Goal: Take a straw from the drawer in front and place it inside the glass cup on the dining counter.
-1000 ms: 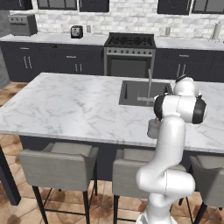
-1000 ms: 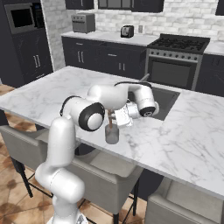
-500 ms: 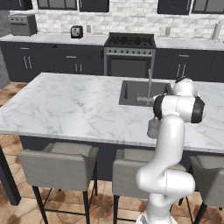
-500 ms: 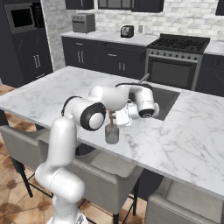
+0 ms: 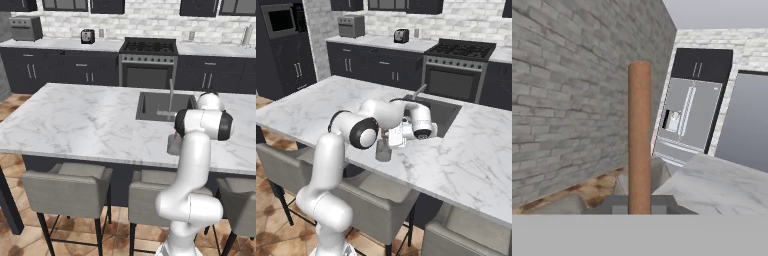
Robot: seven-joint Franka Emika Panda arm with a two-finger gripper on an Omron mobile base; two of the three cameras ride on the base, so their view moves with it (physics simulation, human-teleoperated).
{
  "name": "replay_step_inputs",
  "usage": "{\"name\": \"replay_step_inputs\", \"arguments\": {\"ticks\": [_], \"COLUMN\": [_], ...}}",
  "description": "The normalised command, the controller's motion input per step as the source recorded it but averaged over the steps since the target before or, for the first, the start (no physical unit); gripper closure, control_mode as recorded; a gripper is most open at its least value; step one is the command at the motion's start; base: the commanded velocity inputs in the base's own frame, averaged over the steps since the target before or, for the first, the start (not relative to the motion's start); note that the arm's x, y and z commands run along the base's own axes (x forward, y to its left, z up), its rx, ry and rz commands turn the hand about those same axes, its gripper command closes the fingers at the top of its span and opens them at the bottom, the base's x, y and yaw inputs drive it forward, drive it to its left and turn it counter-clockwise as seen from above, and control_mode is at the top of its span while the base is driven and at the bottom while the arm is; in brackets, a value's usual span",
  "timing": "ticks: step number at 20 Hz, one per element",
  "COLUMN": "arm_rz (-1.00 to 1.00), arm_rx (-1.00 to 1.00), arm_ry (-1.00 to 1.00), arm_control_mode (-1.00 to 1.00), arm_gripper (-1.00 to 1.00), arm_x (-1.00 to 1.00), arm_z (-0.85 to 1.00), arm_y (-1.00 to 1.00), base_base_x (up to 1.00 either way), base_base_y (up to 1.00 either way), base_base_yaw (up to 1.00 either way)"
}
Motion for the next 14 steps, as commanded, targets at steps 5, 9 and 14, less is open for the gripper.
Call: {"name": "replay_step_inputs", "arguments": {"ticks": [5,9,14], "arm_rz": [-0.05,-0.06,-0.08], "arm_rx": [0.0,0.0,0.0], "arm_ry": [0.0,0.0,0.0], "arm_control_mode": [-1.0,-1.0,-1.0], "arm_gripper": [1.0,1.0,-1.0], "arm_x": [0.1,-0.27,-0.55], "arm_z": [-0.12,-0.12,-0.07], "arm_y": [0.0,0.0,0.0], "base_base_x": [0.0,0.0,0.0], "base_base_y": [0.0,0.0,0.0], "base_base_yaw": [0.0,0.0,0.0]}}
